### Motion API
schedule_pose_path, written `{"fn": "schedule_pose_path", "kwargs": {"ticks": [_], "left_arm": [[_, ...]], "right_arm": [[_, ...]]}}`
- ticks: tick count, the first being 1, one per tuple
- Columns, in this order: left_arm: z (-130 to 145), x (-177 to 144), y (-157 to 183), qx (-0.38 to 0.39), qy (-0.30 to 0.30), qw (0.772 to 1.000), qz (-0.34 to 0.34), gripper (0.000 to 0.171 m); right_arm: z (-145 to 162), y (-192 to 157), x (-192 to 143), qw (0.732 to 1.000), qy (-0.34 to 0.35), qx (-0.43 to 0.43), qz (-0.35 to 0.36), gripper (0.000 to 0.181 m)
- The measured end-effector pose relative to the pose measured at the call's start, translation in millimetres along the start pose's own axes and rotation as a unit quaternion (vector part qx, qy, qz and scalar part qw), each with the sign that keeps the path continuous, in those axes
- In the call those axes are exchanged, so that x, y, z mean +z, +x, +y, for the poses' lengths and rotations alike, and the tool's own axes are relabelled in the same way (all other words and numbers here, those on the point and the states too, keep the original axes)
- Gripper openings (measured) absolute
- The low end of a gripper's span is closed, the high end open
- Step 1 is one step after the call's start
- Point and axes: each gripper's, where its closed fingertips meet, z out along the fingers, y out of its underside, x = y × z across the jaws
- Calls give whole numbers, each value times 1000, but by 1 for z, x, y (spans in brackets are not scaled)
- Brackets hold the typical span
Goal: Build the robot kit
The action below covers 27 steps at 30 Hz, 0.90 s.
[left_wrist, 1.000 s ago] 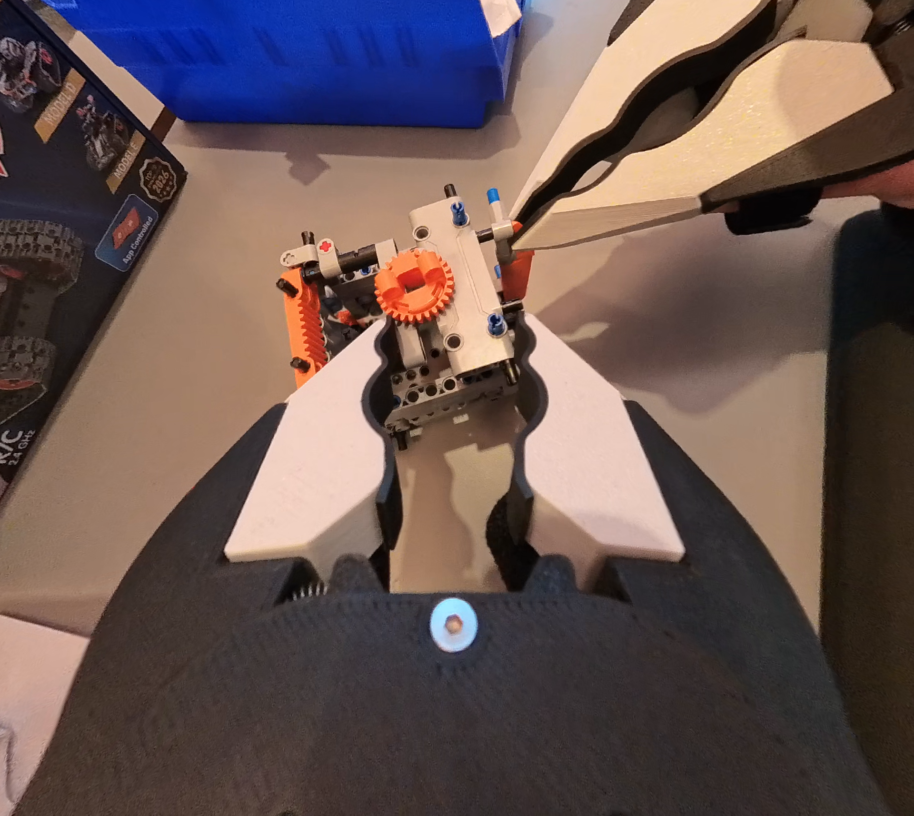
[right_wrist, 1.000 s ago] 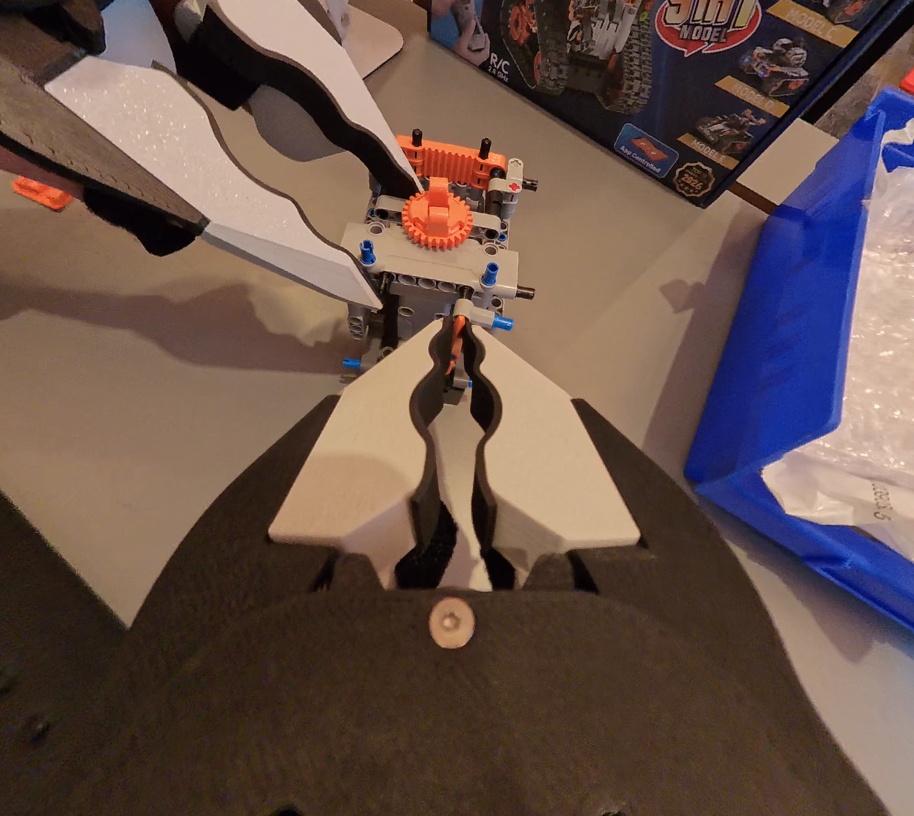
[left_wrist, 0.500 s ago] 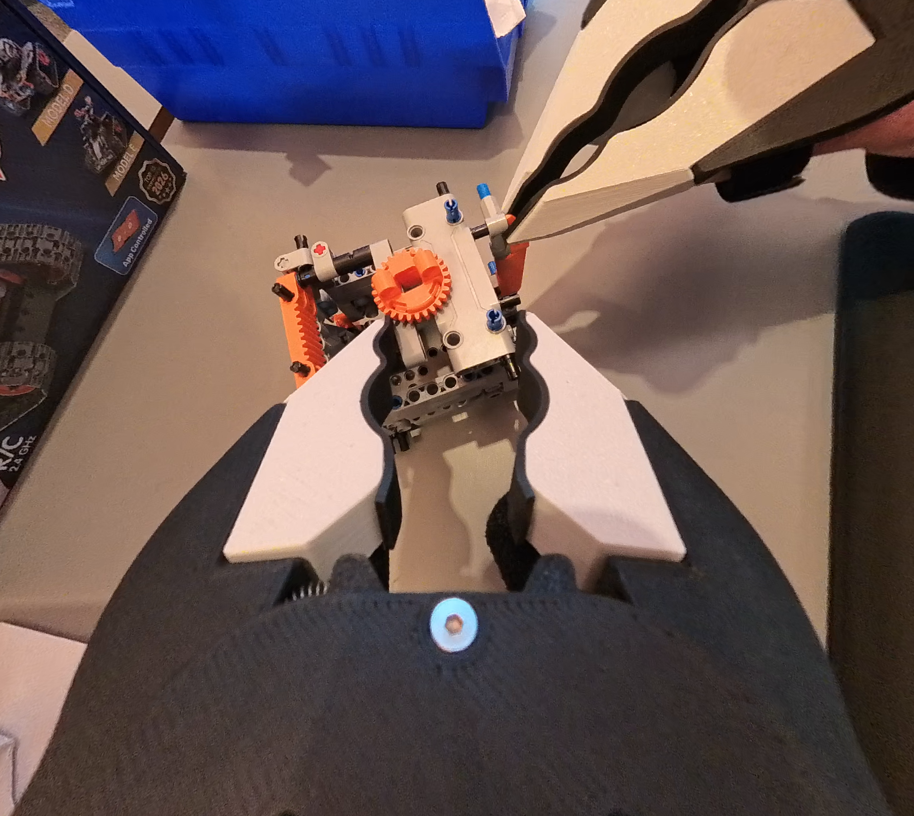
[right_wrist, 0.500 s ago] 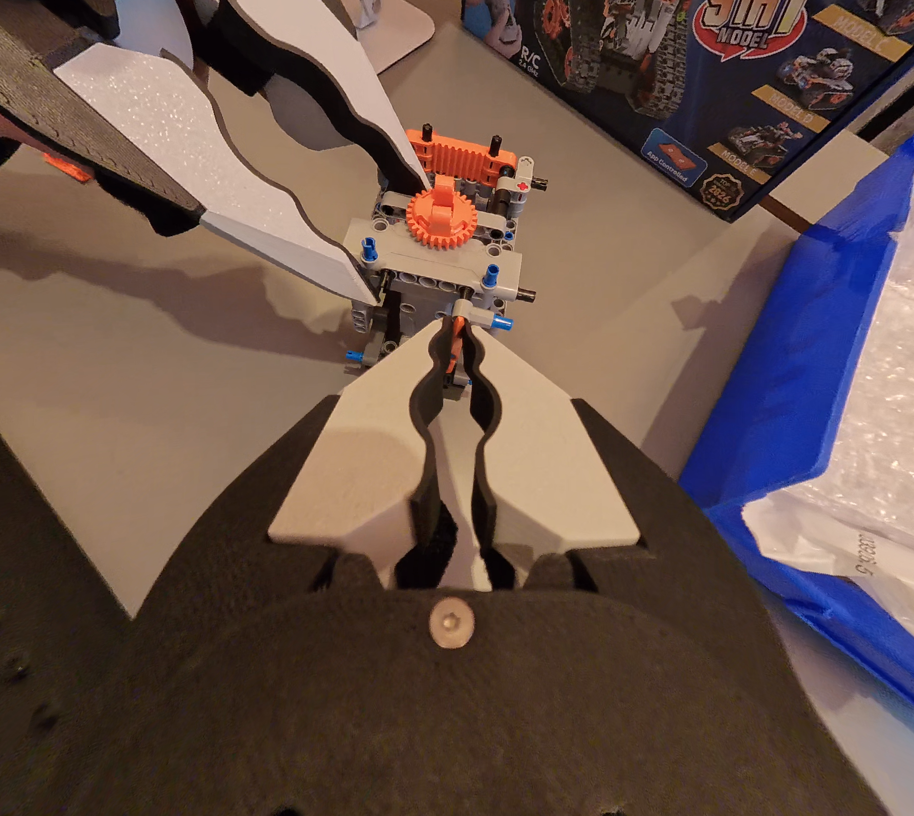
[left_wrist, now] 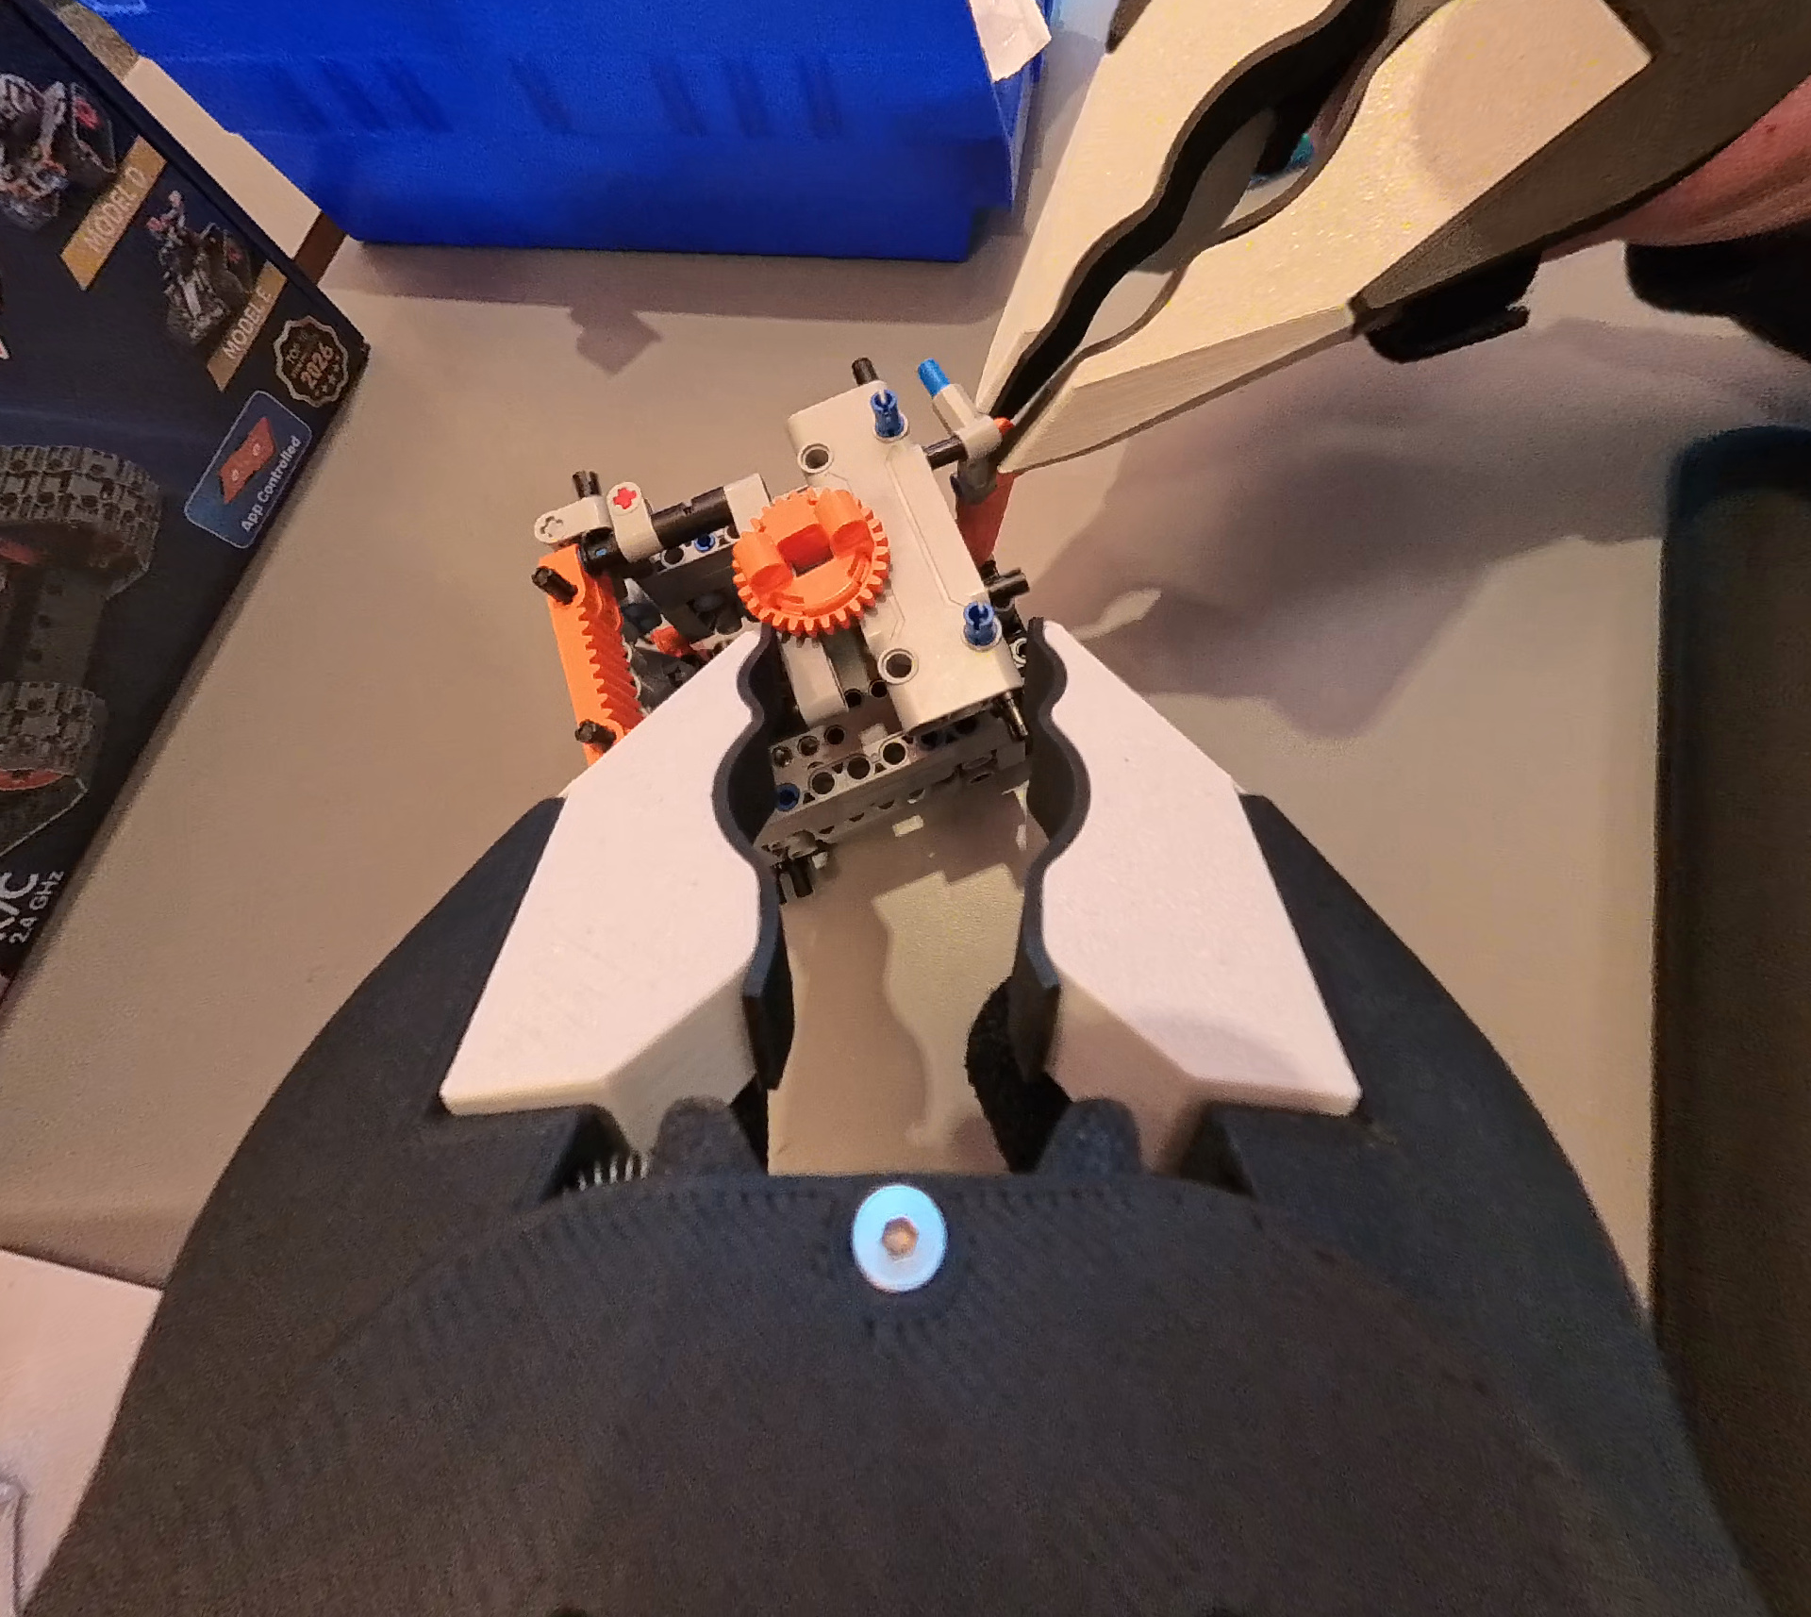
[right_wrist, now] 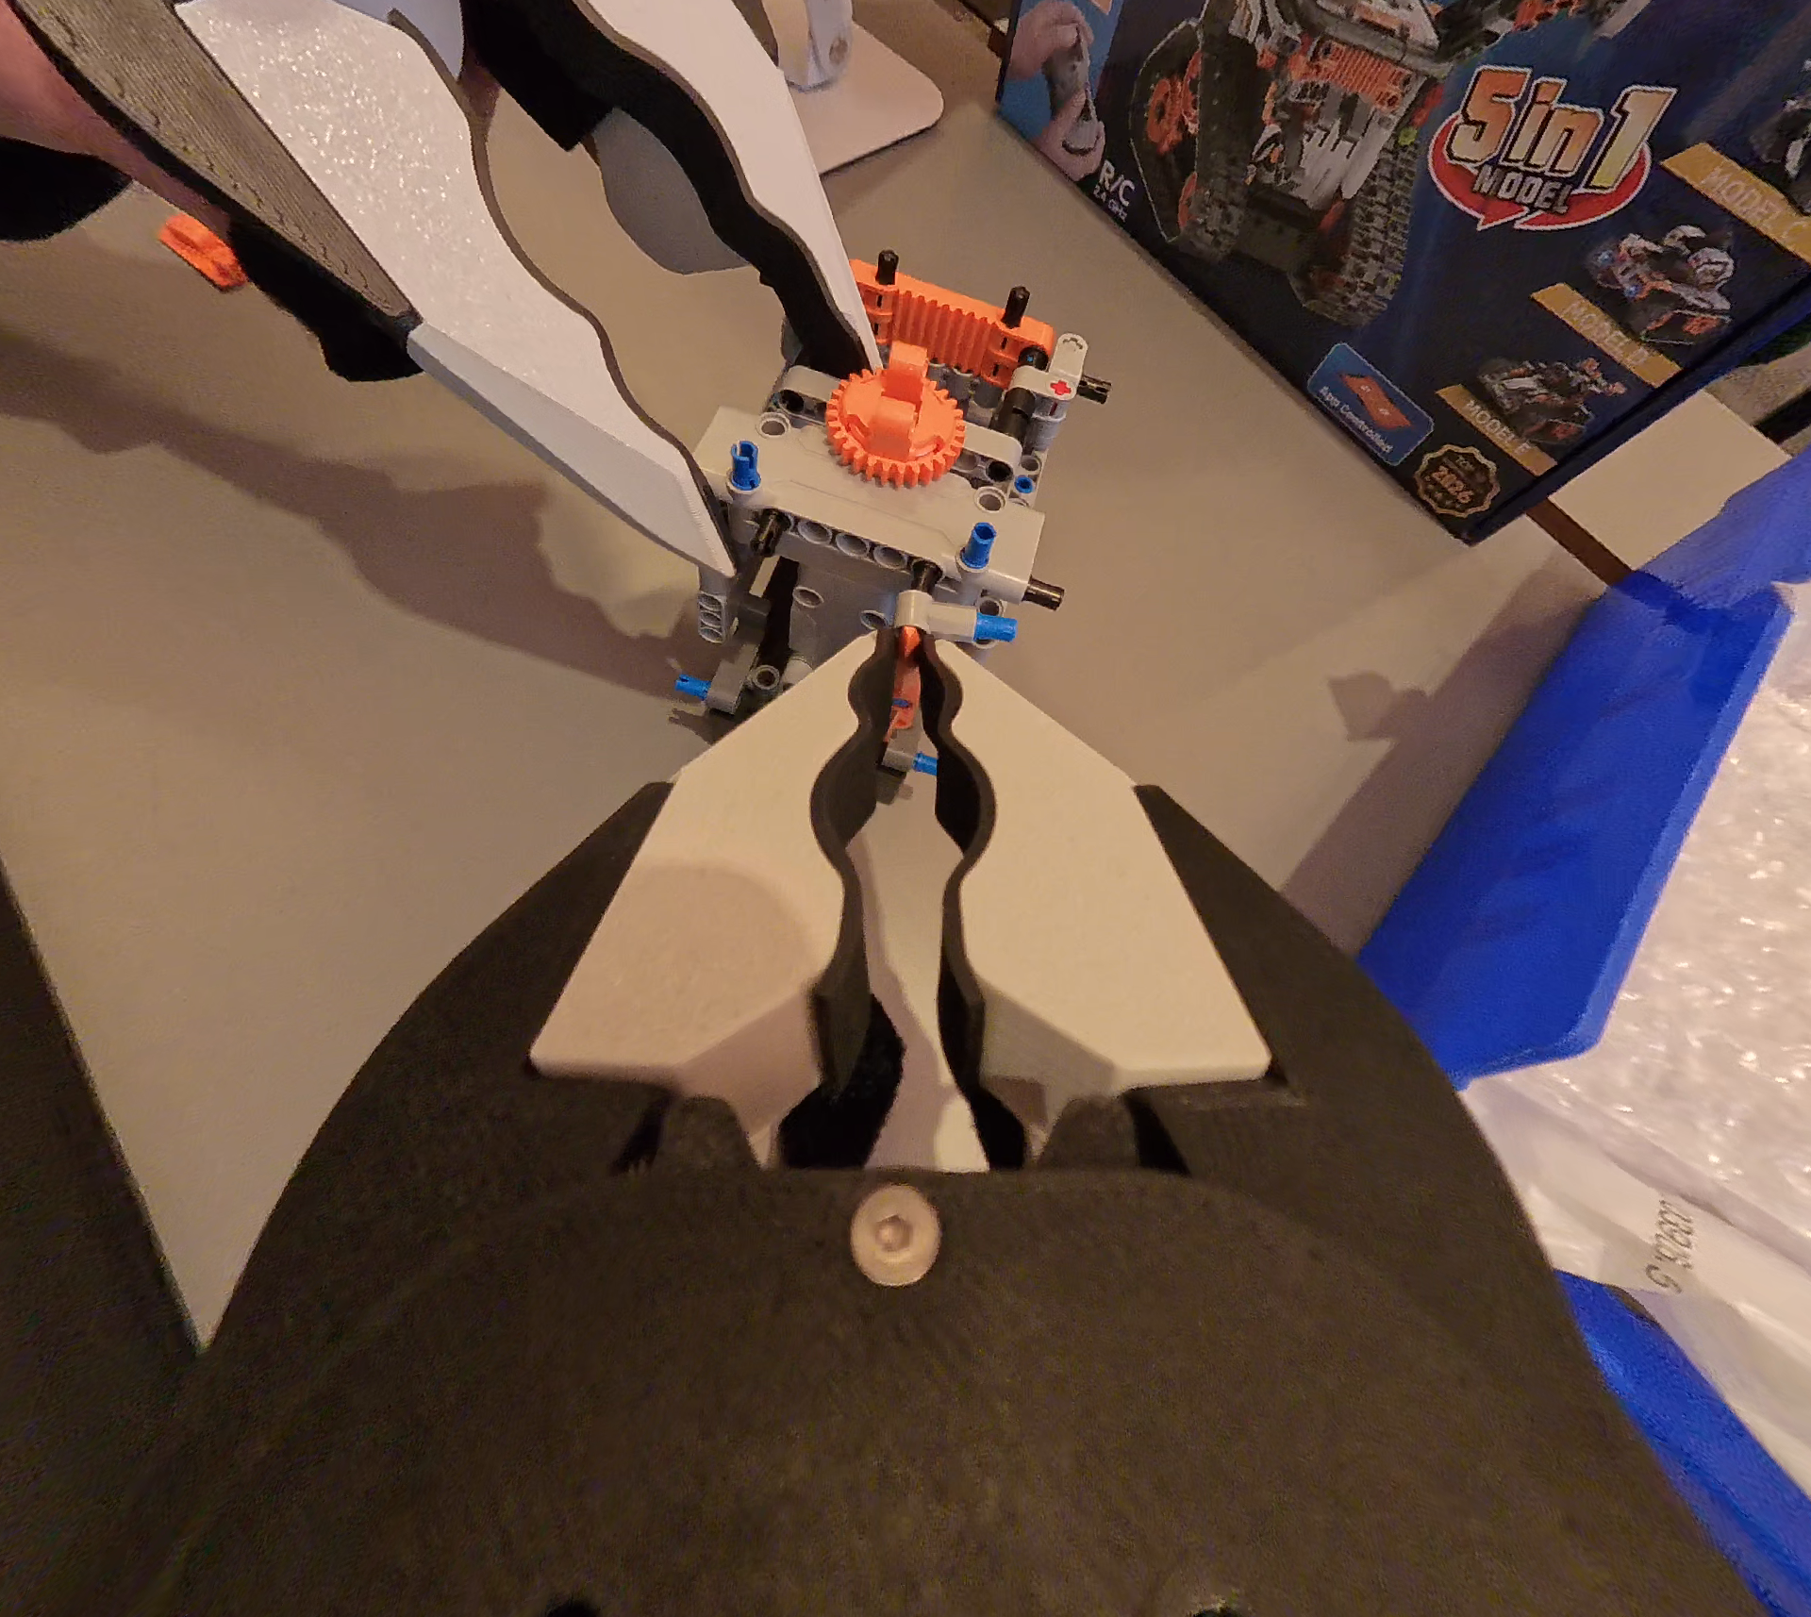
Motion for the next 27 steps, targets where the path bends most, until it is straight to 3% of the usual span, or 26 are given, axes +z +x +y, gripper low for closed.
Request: {"fn": "schedule_pose_path", "kwargs": {"ticks": [6,10,13,16,20,22,27], "left_arm": [[-1,0,4,4,-1,1000,6,47],[-2,-3,5,-5,4,1000,20,47],[-5,-7,6,-4,14,999,34,48],[-7,-10,8,-8,18,999,48,52],[-9,-7,9,-11,21,998,53,60],[-10,-4,10,-14,24,998,53,67],[-9,7,12,-31,13,998,45,76]], "right_arm": [[2,-4,-7,998,41,29,-40,2],[-9,-12,-26,986,116,59,-105,2],[-27,-30,-51,955,206,71,-202,2],[-46,-48,-89,899,298,77,-310,2],[-52,-61,-106,872,326,63,-360,2],[-53,-57,-101,881,322,65,-341,2],[-35,-33,-61,946,227,80,-216,2]]}}
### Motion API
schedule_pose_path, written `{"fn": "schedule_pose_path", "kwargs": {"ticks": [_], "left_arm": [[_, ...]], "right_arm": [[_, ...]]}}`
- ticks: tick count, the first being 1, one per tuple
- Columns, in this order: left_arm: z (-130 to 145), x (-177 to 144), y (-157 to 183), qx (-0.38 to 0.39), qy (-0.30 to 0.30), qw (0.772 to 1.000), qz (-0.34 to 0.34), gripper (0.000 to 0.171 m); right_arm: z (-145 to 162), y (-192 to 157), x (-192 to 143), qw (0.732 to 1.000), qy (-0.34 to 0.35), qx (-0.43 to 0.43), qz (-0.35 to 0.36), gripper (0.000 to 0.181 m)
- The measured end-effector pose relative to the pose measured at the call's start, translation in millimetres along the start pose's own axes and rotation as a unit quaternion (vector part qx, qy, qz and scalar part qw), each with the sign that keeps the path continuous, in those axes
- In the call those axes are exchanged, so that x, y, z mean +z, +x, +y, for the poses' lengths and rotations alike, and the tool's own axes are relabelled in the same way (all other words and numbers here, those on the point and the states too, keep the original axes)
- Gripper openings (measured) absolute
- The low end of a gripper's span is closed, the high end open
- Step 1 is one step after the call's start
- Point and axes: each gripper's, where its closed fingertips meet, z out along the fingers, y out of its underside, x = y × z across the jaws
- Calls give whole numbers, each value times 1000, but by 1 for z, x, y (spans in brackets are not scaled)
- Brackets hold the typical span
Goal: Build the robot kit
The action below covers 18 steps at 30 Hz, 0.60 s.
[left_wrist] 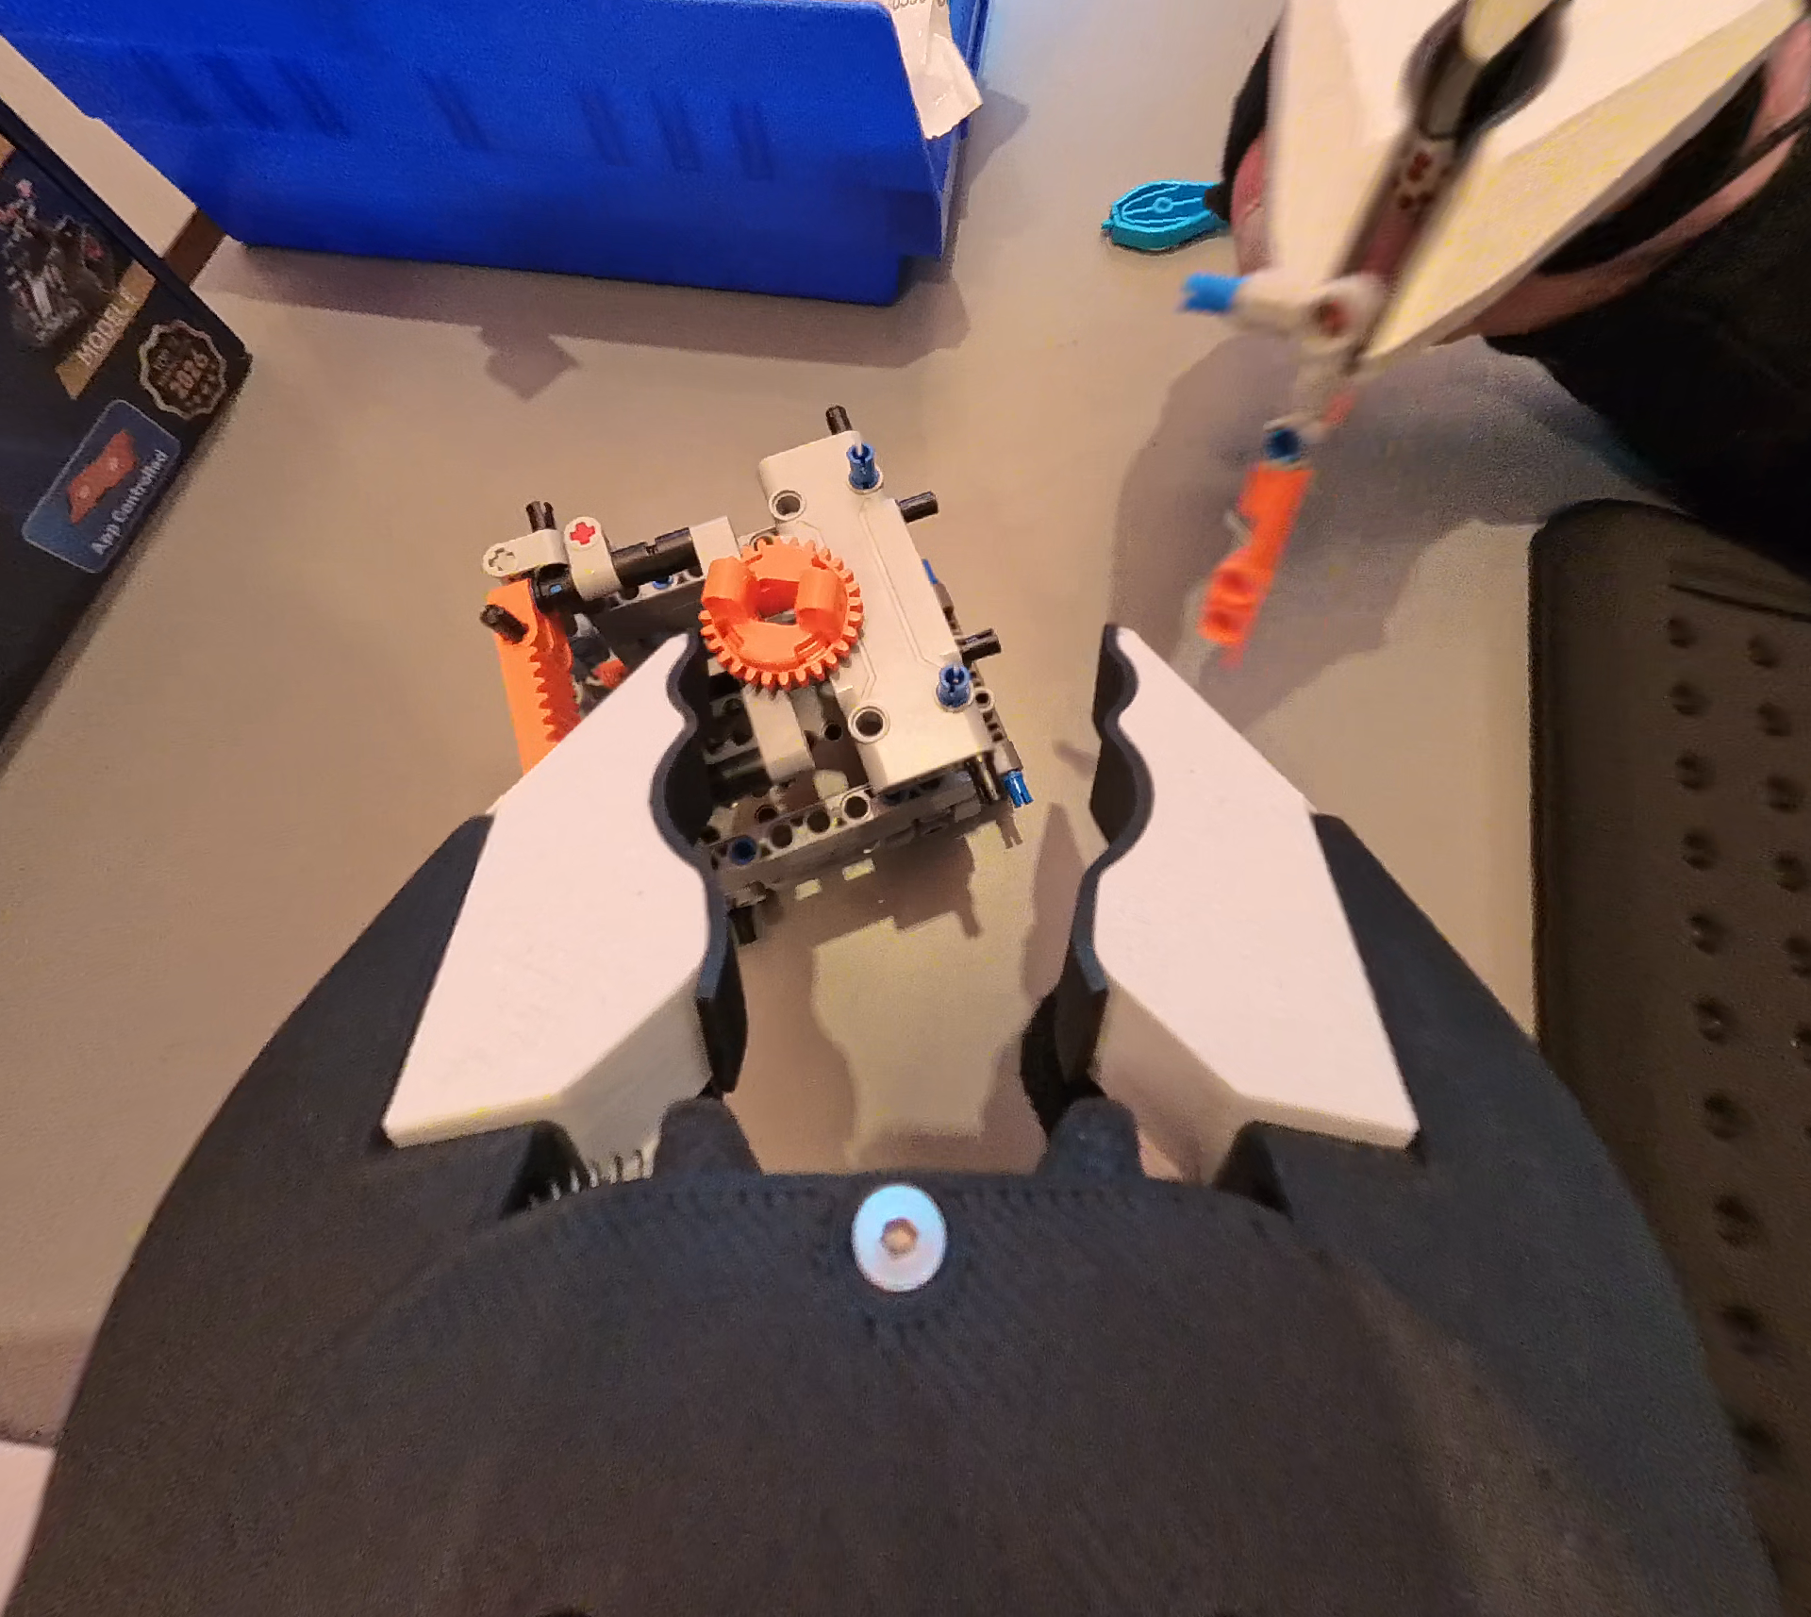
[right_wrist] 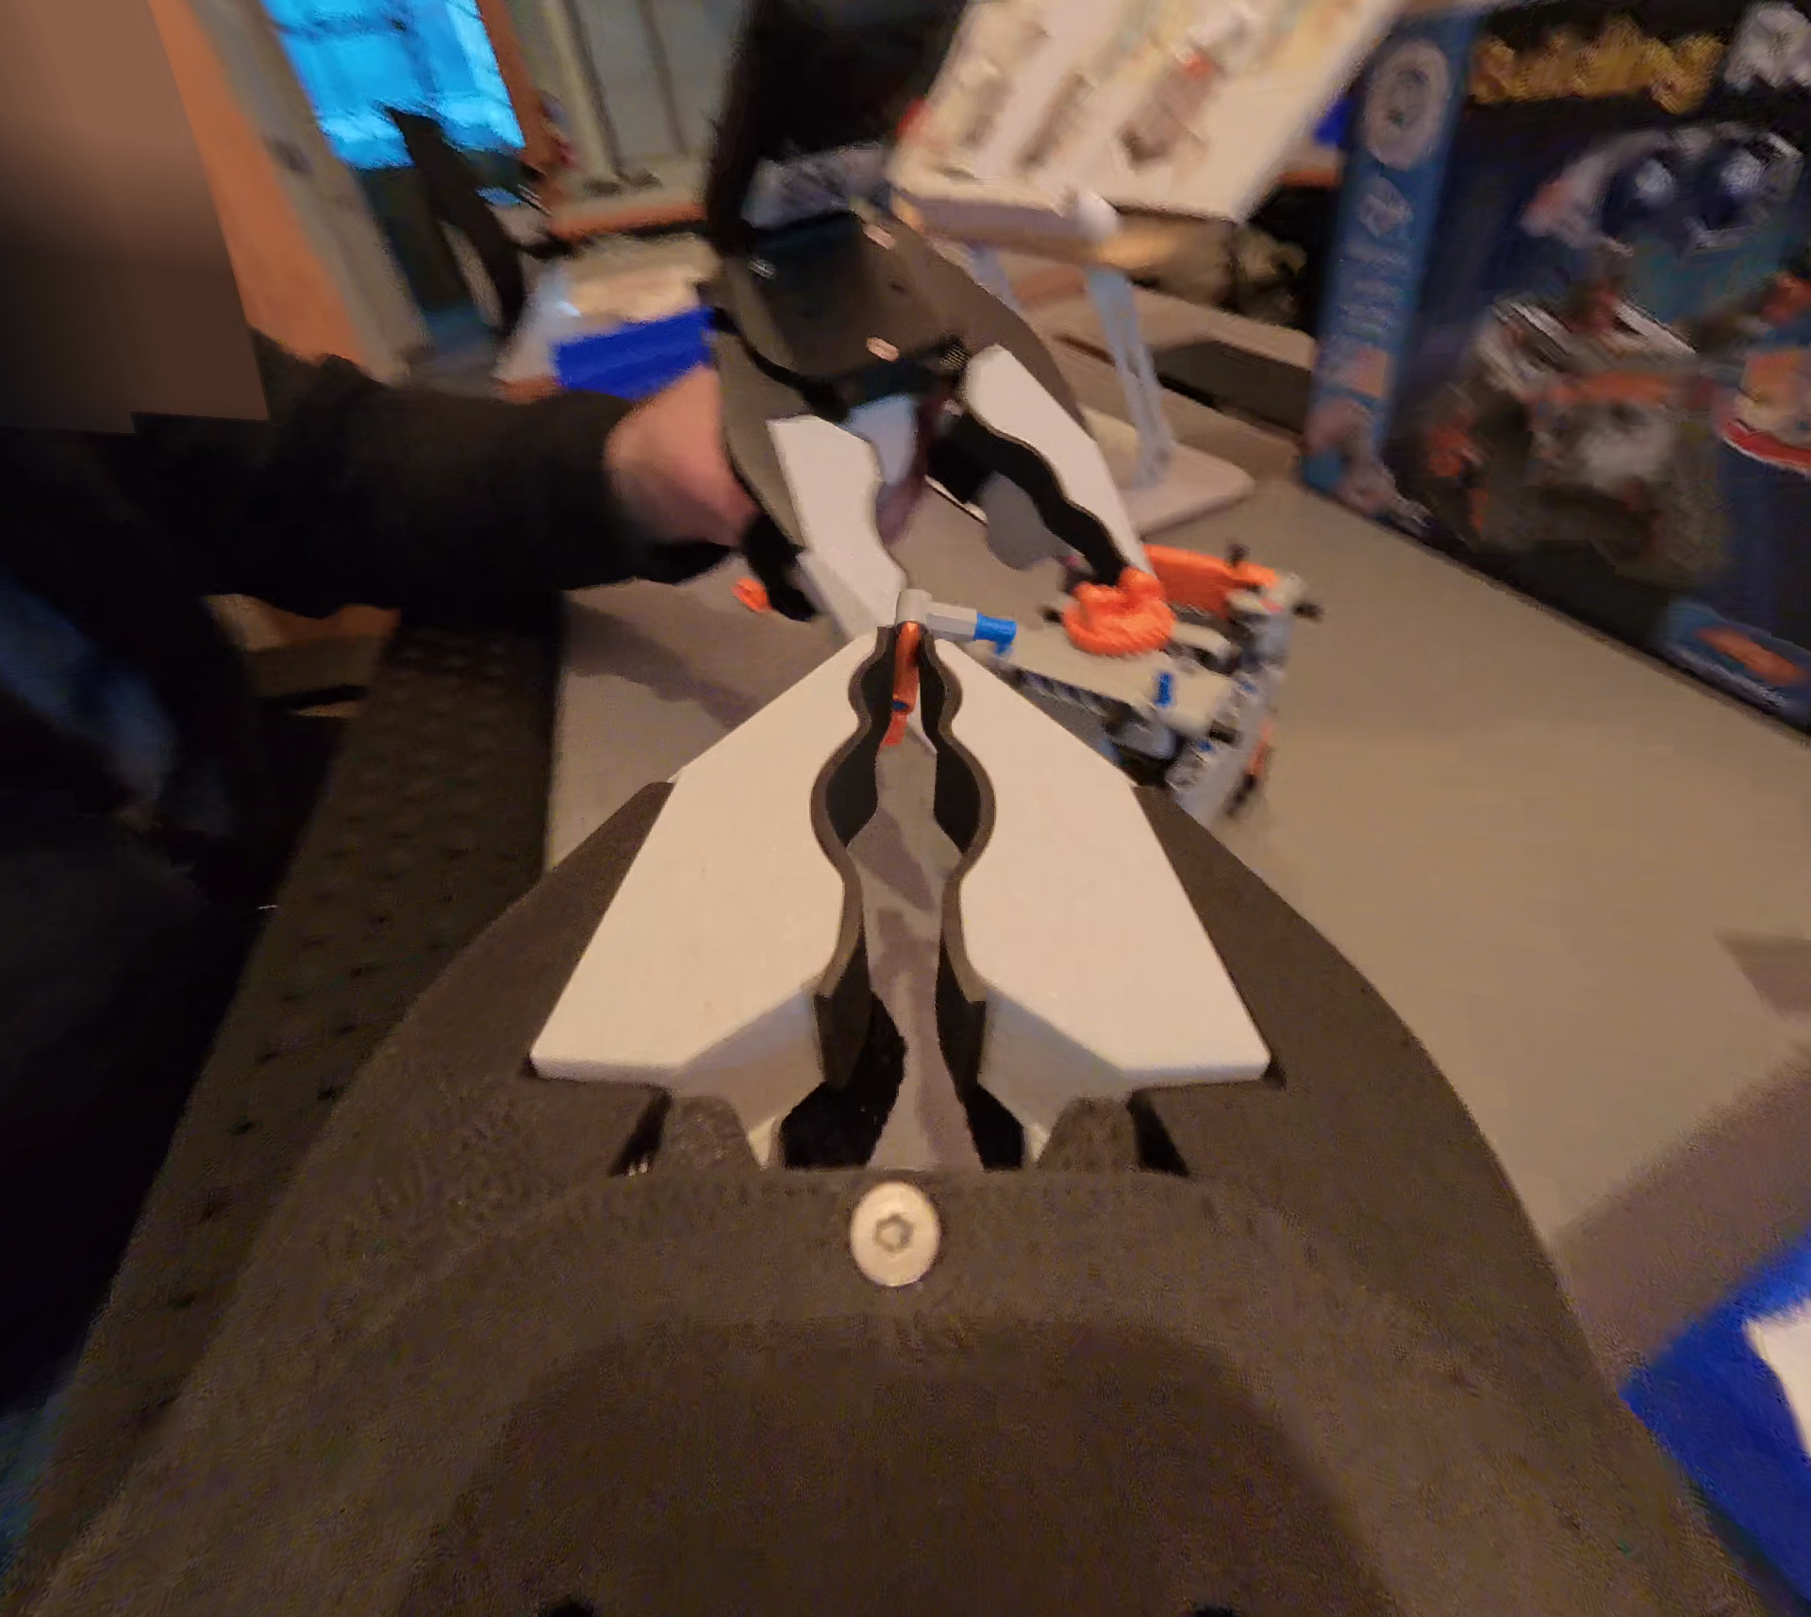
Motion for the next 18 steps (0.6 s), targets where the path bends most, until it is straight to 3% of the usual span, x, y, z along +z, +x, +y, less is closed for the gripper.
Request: {"fn": "schedule_pose_path", "kwargs": {"ticks": [7,11,18], "left_arm": [[-2,7,-12,-16,-2,999,-35,57],[-4,9,-12,-23,2,999,-33,57],[-5,10,-9,-11,-3,999,-42,54]], "right_arm": [[34,45,4,975,-135,-18,173,2],[48,56,9,957,-190,-20,217,2],[53,57,15,950,-209,-25,232,1]]}}
